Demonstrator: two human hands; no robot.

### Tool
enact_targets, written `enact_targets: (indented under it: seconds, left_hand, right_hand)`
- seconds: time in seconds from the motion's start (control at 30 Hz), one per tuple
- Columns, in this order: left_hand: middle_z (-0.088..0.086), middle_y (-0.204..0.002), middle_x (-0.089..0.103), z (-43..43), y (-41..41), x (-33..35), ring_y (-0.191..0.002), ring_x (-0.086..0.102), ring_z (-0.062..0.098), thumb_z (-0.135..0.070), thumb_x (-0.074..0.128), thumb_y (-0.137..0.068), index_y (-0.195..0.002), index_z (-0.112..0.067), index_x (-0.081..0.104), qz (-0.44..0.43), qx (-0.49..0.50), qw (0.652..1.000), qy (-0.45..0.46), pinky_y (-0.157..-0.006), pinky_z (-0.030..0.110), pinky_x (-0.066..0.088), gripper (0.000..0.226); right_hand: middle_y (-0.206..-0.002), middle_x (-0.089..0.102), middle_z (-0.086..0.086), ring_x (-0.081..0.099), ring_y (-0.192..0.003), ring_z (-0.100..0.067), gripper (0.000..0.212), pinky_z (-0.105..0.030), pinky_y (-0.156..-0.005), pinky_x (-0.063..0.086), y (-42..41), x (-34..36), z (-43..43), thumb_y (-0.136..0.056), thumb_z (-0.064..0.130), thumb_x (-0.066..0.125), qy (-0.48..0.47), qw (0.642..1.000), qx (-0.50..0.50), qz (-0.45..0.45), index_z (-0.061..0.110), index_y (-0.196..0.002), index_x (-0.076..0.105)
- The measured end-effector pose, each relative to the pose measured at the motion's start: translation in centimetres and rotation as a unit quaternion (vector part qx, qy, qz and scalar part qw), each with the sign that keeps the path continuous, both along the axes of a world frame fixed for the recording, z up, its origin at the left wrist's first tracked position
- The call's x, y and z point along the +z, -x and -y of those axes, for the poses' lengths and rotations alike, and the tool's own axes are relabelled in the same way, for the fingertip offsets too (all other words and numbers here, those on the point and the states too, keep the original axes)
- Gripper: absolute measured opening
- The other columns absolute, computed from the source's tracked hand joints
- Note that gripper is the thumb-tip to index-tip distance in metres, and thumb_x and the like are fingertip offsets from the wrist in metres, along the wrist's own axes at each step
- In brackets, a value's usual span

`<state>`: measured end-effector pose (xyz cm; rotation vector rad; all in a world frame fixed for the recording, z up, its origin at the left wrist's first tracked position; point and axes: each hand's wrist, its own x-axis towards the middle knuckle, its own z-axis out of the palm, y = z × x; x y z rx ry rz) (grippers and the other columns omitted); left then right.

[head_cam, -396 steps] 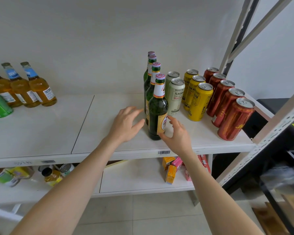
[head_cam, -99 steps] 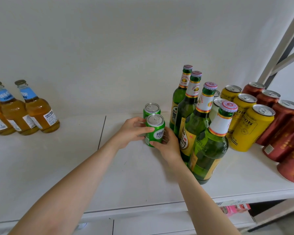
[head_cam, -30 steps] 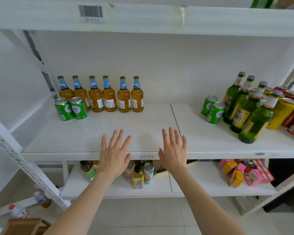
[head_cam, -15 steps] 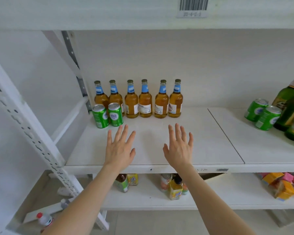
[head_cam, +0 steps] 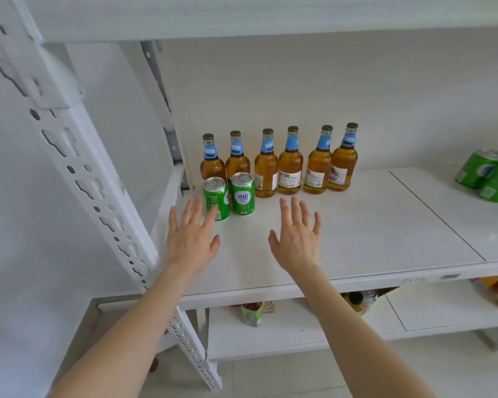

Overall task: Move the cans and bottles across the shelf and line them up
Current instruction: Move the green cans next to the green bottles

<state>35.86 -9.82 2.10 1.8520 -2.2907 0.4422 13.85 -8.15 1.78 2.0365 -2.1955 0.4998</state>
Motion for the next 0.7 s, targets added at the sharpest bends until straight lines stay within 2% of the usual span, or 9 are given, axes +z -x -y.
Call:
enact_targets:
  seconds: [0.2, 0.37, 0.47, 0.57, 0.63, 0.7]
  left_hand:
    - [0.017, -0.159, 0.025, 3.4, -1.0, -0.8, -0.148, 0.02, 0.034, -0.045, 0.056, -0.092, -0.153, -0.014, 0.025, -0.062, 0.001, 0.998, 0.005, -0.119, 0.054, 0.018, 0.075]
    - [0.02, -0.156, 0.03, 6.4, 0.2, -2.5, -0.144, 0.029, 0.036, -0.038, 0.065, -0.088, -0.153, -0.008, 0.022, -0.194, 0.01, 0.981, 0.001, -0.116, 0.045, 0.028, 0.083]
    - [0.019, -0.154, 0.033, 8.1, 0.7, -3.9, -0.14, 0.035, 0.035, -0.034, 0.067, -0.088, -0.152, -0.006, 0.023, -0.298, 0.014, 0.954, -0.007, -0.112, 0.043, 0.034, 0.083]
    - [0.012, -0.152, 0.037, 10.1, 0.8, -4.9, -0.136, 0.041, 0.029, -0.036, 0.067, -0.088, -0.152, -0.012, 0.022, -0.386, 0.021, 0.922, -0.025, -0.108, 0.041, 0.04, 0.082]
    - [0.006, -0.151, 0.04, 11.5, 0.8, -5.3, -0.136, 0.043, 0.025, -0.038, 0.067, -0.088, -0.151, -0.019, 0.024, -0.45, 0.024, 0.892, -0.037, -0.107, 0.043, 0.042, 0.079]
    - [0.001, -0.149, 0.044, 12.5, 1.0, -5.3, -0.132, 0.046, 0.019, -0.038, 0.069, -0.087, -0.148, -0.022, 0.028, -0.506, 0.018, 0.861, -0.048, -0.105, 0.04, 0.043, 0.075]
  right_hand:
    - [-0.163, 0.013, -0.006, 0.013, -0.149, -0.025, 0.075, -0.05, -0.119, 0.008, -2.3, -0.1, 3.0, -0.094, 0.048, 0.049, 0.011, 1.0, 0.009, 0.022, 0.02, -0.153, 0.012]
    - [-0.161, 0.02, -0.003, 0.021, -0.146, -0.024, 0.079, -0.049, -0.119, 0.015, -2.2, -1.2, 7.0, -0.092, 0.05, 0.052, 0.002, 0.997, 0.016, 0.075, 0.02, -0.153, 0.012]
    - [-0.157, 0.029, -0.002, 0.029, -0.142, -0.024, 0.082, -0.047, -0.116, 0.022, -2.0, -2.2, 9.5, -0.091, 0.049, 0.056, -0.018, 0.991, 0.041, 0.122, 0.02, -0.153, 0.011]
    - [-0.154, 0.036, -0.003, 0.037, -0.138, -0.025, 0.084, -0.045, -0.112, 0.03, -2.0, -3.1, 11.9, -0.087, 0.046, 0.062, -0.052, 0.977, 0.064, 0.197, 0.021, -0.152, 0.014]
    - [-0.15, 0.041, -0.002, 0.043, -0.134, -0.024, 0.085, -0.044, -0.108, 0.039, -2.2, -3.6, 13.5, -0.084, 0.039, 0.07, -0.057, 0.954, 0.095, 0.28, 0.023, -0.15, 0.019]
    - [-0.146, 0.047, 0.0, 0.046, -0.131, -0.021, 0.086, -0.034, -0.103, 0.043, -2.5, -3.9, 14.8, -0.08, 0.026, 0.076, -0.07, 0.916, 0.128, 0.375, 0.023, -0.149, 0.025]
